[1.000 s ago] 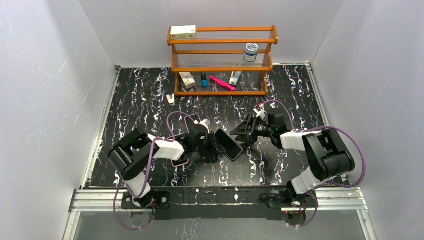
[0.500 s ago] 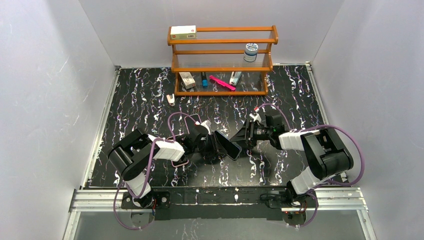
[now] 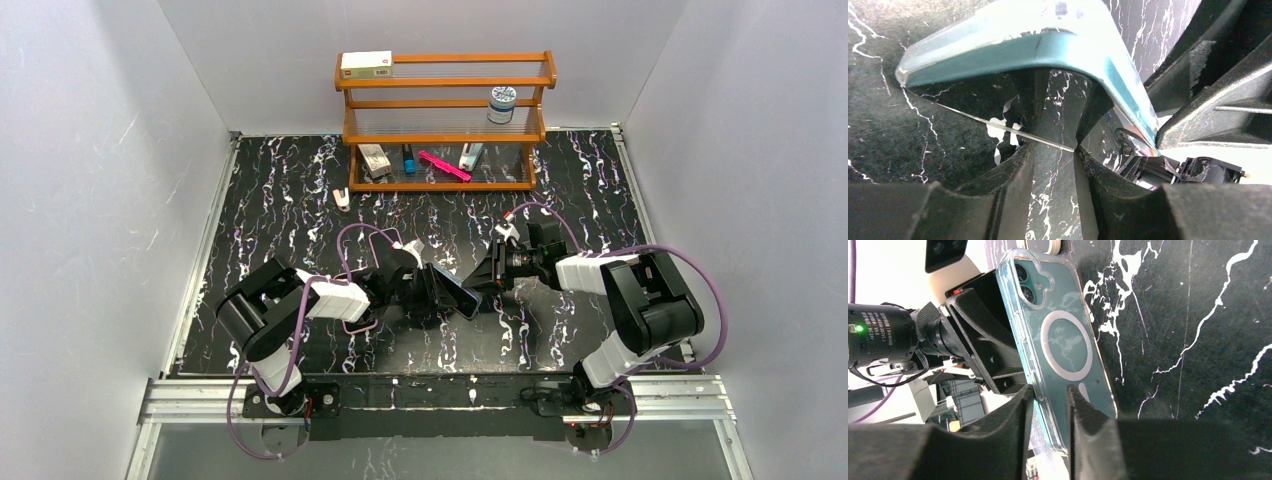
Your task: Put the phone into the phone case
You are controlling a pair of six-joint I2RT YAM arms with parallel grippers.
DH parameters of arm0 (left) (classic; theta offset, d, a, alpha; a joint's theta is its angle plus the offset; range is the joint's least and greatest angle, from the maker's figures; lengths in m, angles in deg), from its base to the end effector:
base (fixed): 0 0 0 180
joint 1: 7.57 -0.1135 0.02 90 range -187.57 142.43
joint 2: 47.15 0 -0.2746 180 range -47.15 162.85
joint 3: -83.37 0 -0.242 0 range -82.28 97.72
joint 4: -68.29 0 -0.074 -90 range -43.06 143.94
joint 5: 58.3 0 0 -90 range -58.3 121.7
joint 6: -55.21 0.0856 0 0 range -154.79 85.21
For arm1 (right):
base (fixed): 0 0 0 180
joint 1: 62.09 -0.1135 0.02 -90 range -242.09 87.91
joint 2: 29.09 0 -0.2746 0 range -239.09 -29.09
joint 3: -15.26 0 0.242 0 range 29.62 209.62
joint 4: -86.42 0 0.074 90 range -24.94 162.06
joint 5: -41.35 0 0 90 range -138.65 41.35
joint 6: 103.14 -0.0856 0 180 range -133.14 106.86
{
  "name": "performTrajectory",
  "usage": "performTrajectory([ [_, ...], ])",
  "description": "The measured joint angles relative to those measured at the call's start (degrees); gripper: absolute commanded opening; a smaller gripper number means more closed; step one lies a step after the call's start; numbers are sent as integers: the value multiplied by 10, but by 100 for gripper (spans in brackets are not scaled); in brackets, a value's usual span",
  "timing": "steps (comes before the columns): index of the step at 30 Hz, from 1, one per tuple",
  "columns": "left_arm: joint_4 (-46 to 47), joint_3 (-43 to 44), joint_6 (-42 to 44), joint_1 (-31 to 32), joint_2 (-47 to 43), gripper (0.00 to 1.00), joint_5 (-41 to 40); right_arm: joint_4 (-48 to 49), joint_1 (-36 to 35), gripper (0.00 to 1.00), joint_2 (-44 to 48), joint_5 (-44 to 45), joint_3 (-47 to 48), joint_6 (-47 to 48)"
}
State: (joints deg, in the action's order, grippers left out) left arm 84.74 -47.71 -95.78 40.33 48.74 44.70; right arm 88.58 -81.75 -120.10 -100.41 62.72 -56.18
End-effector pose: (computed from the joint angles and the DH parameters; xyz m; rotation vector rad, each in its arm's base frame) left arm 0.2196 -0.2718 0.1298 -0.1185 2.4052 -1.2761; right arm 0.2557 0.1627 0.1374 -0.0288 2.4679 1.5653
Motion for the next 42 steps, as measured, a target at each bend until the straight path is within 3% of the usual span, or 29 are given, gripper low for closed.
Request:
performTrajectory([
  [4, -5, 5, 4, 2, 0, 39, 0, -24, 0, 47, -4, 0, 9, 22],
  [13, -34, 19, 18, 4, -5, 41, -4, -63, 0, 45, -11, -2, 28, 56],
  [28, -56, 27, 25, 6, -12, 48, -11, -80, 1, 59, -16, 2, 31, 78],
  [33, -62, 34, 30, 6, -12, 48, -31, -102, -3, 51, -25, 7, 31, 94],
  [38, -64, 35, 30, 6, -13, 48, -39, -116, -3, 30, -28, 9, 31, 103],
  [42, -68, 38, 33, 6, -13, 48, -40, -112, -2, 28, -28, 11, 31, 110],
])
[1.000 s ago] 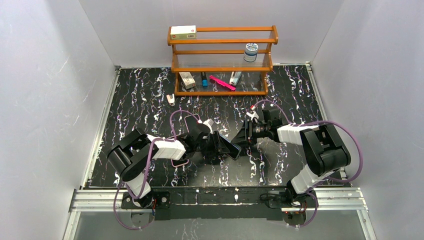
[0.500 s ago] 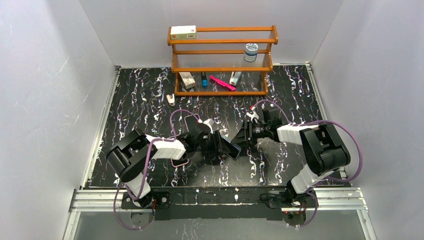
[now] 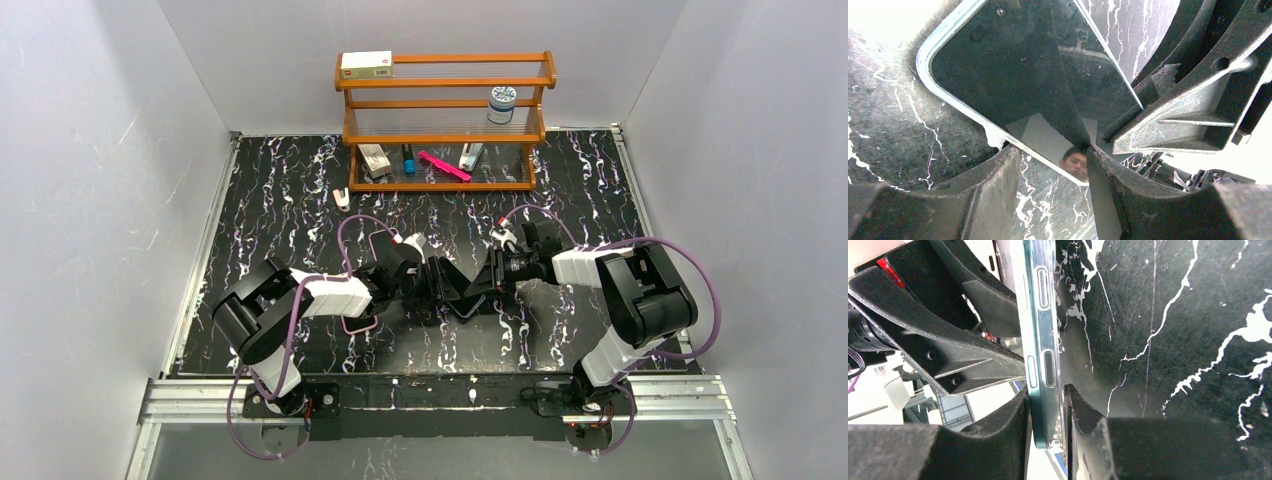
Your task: Put the phone into the phone case
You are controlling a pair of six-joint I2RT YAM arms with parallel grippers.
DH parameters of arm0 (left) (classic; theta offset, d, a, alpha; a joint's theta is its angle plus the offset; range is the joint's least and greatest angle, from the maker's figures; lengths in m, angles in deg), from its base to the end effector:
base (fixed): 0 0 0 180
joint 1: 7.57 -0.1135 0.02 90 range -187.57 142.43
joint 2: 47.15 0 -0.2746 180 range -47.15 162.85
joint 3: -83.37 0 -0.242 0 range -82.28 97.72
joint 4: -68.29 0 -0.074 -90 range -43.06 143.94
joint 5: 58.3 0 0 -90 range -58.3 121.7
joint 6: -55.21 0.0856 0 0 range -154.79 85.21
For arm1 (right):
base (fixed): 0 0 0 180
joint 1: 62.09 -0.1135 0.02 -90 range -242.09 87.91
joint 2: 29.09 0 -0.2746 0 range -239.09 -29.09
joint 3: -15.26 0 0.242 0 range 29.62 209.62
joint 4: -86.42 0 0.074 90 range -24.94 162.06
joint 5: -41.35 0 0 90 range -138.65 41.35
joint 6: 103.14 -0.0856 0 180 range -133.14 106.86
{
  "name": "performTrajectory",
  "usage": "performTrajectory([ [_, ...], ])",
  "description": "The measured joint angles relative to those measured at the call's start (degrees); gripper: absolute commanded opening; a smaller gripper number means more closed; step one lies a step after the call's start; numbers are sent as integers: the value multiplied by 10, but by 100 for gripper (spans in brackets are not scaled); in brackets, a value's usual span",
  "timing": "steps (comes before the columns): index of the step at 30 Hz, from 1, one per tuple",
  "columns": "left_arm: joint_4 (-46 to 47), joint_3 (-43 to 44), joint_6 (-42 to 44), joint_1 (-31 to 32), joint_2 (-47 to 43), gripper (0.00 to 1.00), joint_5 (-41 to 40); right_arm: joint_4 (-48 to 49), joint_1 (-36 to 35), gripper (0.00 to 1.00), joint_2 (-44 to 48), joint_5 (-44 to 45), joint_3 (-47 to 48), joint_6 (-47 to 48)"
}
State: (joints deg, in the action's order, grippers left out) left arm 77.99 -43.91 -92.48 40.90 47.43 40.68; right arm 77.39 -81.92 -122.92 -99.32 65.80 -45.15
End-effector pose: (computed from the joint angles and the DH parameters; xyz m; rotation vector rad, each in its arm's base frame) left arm 0.2263 -0.2757 0.1413 -0.0889 2.3953 -1.1707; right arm 0.2531 0.1616 0.1200 -0.1391 2.5795 1.4663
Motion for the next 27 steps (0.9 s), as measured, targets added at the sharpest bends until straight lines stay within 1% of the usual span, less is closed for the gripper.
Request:
performTrajectory([
  [1, -1, 0, 0, 0, 0, 48, -1, 2, 0, 31, 0, 0, 0, 0],
  [3, -3, 0, 0, 0, -1, 43, -2, 2, 0, 43, 0, 0, -1, -1],
  [4, -5, 0, 2, 0, -2, 41, -6, 3, 0, 46, 0, 0, -2, -3],
  [7, -10, 0, 5, 0, -2, 41, -15, 2, -1, 46, 2, 1, -4, -12],
  [8, -10, 0, 6, 0, -2, 41, -16, 2, -2, 44, 3, 2, -4, -14],
  [9, -11, 0, 7, 0, -2, 41, -17, 2, -2, 39, 5, 2, -4, -17],
  [11, -11, 0, 9, 0, -2, 41, -17, 4, -2, 27, 11, 4, -5, -24],
  [14, -13, 0, 12, 0, -3, 40, -14, 26, 1, 5, 16, 8, -14, -22],
  [15, -15, 0, 13, 0, -5, 40, -14, 31, 1, 1, 17, 13, -16, -22],
  [24, -20, 0, 17, -3, -10, 41, -16, 37, -1, 1, 28, 24, -23, -22],
  [25, -20, 0, 17, -3, -10, 43, -15, 35, -1, 1, 32, 27, -23, -21],
  [27, -24, 0, 17, -3, -13, 51, -16, 28, -2, 1, 41, 33, -23, -23],
])
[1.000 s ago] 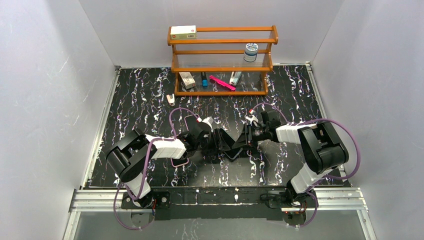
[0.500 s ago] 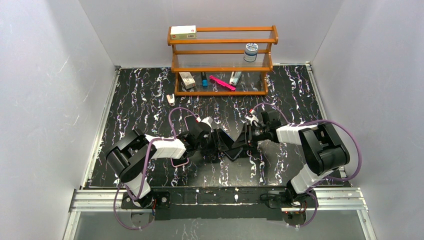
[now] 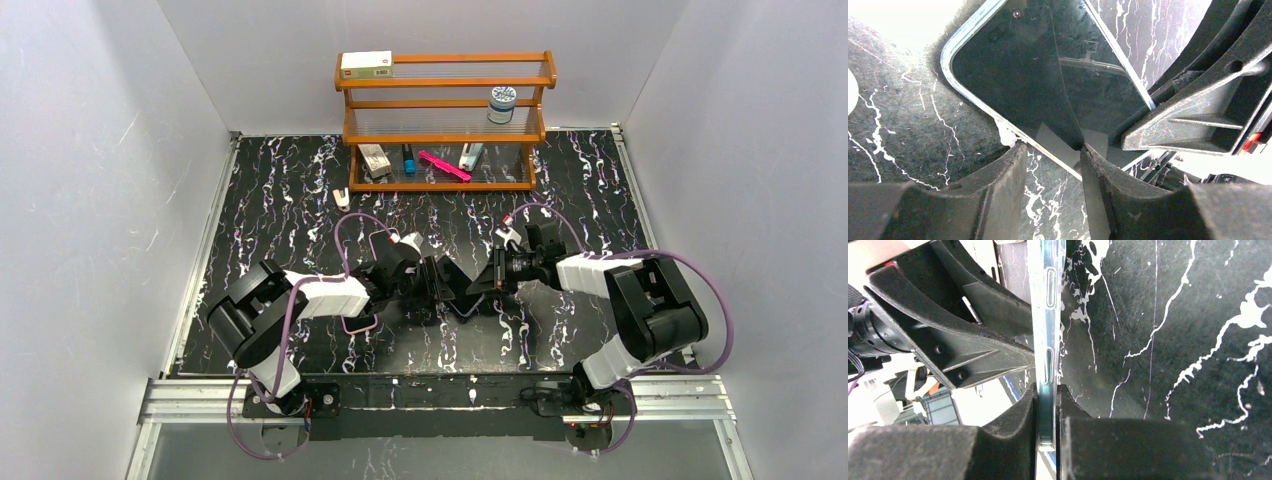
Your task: Put the phone into the phone case
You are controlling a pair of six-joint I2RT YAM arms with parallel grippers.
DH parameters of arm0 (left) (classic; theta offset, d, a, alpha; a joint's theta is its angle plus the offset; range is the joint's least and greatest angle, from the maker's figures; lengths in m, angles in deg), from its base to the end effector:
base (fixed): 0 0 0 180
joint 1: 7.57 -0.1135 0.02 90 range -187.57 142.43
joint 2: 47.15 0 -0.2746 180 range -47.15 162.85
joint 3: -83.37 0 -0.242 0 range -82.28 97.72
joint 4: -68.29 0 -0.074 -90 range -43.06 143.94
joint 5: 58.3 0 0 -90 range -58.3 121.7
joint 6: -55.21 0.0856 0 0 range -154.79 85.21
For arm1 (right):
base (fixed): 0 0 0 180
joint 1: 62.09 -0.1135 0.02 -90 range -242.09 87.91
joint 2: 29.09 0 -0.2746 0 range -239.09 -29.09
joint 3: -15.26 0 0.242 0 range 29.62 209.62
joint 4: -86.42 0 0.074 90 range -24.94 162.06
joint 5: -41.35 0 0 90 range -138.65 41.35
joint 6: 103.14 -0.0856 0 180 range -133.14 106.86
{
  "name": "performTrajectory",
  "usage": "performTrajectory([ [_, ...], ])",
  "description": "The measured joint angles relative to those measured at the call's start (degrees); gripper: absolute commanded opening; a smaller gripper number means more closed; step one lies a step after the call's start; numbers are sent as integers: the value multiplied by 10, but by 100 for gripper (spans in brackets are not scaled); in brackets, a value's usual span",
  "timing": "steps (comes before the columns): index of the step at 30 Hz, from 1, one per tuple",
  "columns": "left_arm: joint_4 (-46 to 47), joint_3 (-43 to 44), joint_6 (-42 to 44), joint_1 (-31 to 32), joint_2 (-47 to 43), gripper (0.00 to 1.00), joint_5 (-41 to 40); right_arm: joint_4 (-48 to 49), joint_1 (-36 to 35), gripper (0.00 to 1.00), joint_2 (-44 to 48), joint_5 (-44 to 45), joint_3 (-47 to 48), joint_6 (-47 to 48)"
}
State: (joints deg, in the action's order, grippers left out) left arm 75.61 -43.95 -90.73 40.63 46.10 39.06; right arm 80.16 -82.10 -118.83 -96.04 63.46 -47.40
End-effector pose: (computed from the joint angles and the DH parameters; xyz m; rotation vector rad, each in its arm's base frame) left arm 0.2266 -0.2699 0.1431 -0.0786 2.3945 -1.1148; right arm 0.2495 0.1579 0.1299 -0.1097 2.5261 1.4124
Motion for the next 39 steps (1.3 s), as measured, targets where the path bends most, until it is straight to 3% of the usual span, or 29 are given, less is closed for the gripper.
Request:
performTrajectory([
  [5, -63, 8, 4, -3, -40, 73, -9, -6, 0, 1, 47, 12, -5, -42],
  [9, -106, 9, -4, -21, -127, 87, -10, 43, 0, 1, 115, 12, -27, -114],
  [12, -108, 9, -13, -37, -202, 92, -11, 112, 0, 1, 163, 10, -52, -181],
  [16, -83, 8, -31, -47, -263, 91, -10, 200, 0, 1, 212, 10, -81, -263],
  [28, 100, -20, -113, -49, -251, 76, 46, 392, -4, 1, 319, 25, -113, -409],
  [32, 151, -20, -130, -49, -236, 56, 67, 403, -10, 1, 317, 24, -113, -421],
  [36, 191, -20, -143, -49, -222, 29, 84, 405, -21, 1, 305, 25, -113, -423],
  [39, 222, -20, -150, -49, -212, 13, 94, 407, -31, 7, 301, 25, -117, -422],
])
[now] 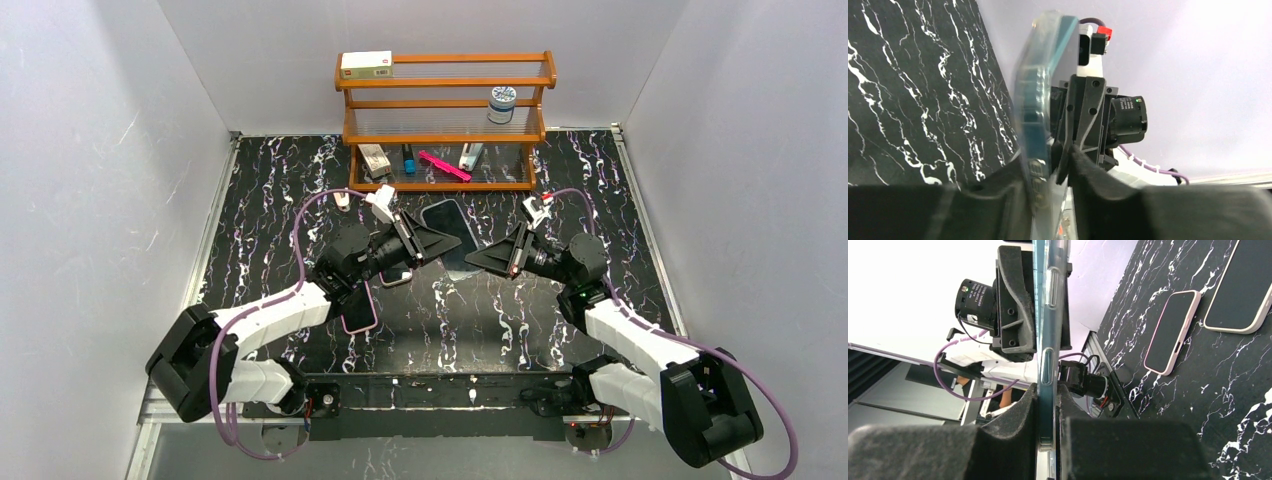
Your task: Put the phone into the phone case
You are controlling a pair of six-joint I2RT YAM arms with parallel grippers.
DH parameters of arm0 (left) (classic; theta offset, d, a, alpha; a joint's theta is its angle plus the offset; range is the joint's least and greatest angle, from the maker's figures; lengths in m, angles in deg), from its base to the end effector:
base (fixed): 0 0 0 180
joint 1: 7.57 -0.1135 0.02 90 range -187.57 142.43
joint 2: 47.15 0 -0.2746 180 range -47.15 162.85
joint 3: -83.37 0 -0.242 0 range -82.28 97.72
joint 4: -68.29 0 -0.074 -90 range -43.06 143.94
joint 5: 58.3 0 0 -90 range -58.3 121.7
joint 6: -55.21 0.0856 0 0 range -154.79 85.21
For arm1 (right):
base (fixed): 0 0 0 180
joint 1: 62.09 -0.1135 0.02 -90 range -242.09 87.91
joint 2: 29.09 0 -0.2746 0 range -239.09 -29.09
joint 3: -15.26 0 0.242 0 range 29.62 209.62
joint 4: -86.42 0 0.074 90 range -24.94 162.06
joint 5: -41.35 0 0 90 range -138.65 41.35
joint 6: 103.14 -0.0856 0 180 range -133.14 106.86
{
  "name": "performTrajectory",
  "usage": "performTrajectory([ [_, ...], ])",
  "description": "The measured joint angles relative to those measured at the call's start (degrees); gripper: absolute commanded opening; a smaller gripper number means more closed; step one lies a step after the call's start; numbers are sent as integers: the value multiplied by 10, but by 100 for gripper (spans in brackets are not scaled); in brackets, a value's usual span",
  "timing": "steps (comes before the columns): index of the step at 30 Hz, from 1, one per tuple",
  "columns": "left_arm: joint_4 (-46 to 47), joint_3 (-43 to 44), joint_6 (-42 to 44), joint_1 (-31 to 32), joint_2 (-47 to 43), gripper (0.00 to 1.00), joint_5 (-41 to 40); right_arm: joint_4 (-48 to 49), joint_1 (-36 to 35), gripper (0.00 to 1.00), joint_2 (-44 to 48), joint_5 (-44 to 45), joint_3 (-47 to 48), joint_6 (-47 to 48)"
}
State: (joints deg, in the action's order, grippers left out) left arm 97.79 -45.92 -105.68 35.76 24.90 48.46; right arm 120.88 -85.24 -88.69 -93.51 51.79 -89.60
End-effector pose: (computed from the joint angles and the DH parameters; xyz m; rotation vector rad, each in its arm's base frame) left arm 0.2123 -0.2342 0.3088 -0.1242 1.7182 -1.7811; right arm 0.1930 0.1482 0.2821 -0.0032 1.7609 1.8860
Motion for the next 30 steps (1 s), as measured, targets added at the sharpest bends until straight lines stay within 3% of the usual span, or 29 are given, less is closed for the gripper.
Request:
performTrajectory([
  [2, 12, 0, -5, 0, 5, 6, 8, 6, -2, 19, 0, 2, -7, 2],
  [6, 37, -7, -3, -1, 6, 0, 21, -7, -3, 56, 11, 4, -8, 19],
  [8, 39, -18, 5, -1, 1, 0, 30, -39, -3, 69, 22, 4, -4, 48],
  [10, 38, -35, 20, -2, -9, 0, 43, -84, -3, 75, 31, 4, 10, 82],
  [16, 20, -59, 73, -11, -39, 0, 140, -198, -4, 79, 37, 3, 101, 179],
  [22, 17, -60, 103, -13, -44, 0, 236, -235, -4, 80, 16, -30, 152, 233],
  [27, 15, -60, 115, -13, -42, 0, 277, -249, -4, 73, -30, -84, 169, 249],
  [30, 14, -60, 120, -13, -38, 0, 284, -251, -4, 60, -35, -104, 169, 250],
])
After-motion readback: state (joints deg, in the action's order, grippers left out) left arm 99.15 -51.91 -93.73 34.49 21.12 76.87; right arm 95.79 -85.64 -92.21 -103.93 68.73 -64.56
